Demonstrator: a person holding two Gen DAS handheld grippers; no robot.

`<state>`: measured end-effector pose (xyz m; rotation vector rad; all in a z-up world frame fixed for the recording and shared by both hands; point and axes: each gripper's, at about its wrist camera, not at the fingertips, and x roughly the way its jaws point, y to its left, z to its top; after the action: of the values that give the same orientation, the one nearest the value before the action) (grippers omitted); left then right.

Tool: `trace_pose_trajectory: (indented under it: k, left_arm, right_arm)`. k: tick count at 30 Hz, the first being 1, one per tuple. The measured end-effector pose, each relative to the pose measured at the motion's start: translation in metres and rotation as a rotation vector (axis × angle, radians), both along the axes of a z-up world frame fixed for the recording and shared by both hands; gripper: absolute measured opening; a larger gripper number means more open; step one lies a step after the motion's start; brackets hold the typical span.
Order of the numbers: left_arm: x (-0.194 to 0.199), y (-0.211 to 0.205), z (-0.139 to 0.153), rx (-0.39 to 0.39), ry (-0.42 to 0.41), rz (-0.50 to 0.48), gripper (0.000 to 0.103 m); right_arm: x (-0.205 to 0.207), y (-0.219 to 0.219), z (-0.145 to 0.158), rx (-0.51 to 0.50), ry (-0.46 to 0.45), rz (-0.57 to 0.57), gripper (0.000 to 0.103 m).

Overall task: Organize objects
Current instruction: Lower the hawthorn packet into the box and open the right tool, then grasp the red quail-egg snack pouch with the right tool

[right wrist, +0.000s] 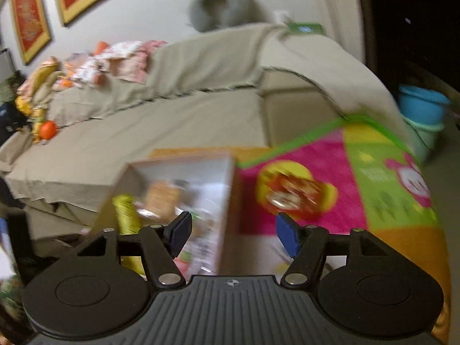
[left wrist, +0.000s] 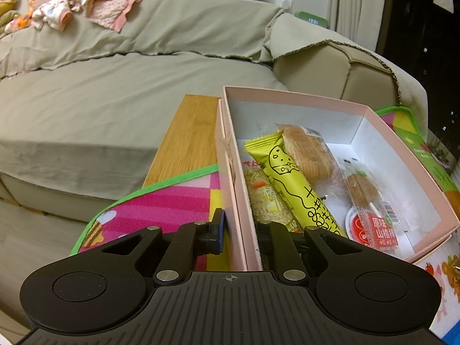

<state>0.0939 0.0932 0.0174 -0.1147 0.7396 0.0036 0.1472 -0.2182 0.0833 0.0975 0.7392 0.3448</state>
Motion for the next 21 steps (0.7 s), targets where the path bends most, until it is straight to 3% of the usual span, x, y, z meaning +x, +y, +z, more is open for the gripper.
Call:
trace_pose_trajectory:
  k: [4,9,12,14,16,21]
  left_arm:
    - [0.000,0.000,0.000,0.001,0.000,0.000,0.014]
    - [0.000,0.000,0.000,0.001,0.000,-0.001,0.014]
    - [0.000,0.000,0.000,0.001,0.000,-0.001,0.014]
    - [0.000,0.000,0.000,0.001,0.000,-0.001,0.014]
    - [0.000,0.000,0.000,0.002,0.000,-0.001,0.014]
    - [0.000,0.001,-0.001,0.002,0.000,-0.002,0.014]
  right_arm:
    - [0.004,-0.022,-0.024,-0.030,0.065,-0.045,0.065]
    - [0.020,-0.021,-0.041,-0.100,0.094,-0.054,0.065]
    - [0.044,-0.015,-0.042,-0.149,0.084,-0.057,0.073]
    - [0.063,-0.012,-0.041,-0.125,0.102,-0.074,0.076]
    - [0.086,-0.009,-0.043,-0.103,0.122,-0.093,0.085]
    - [0.135,-0.002,-0.063,-0.064,0.185,-0.181,0.086]
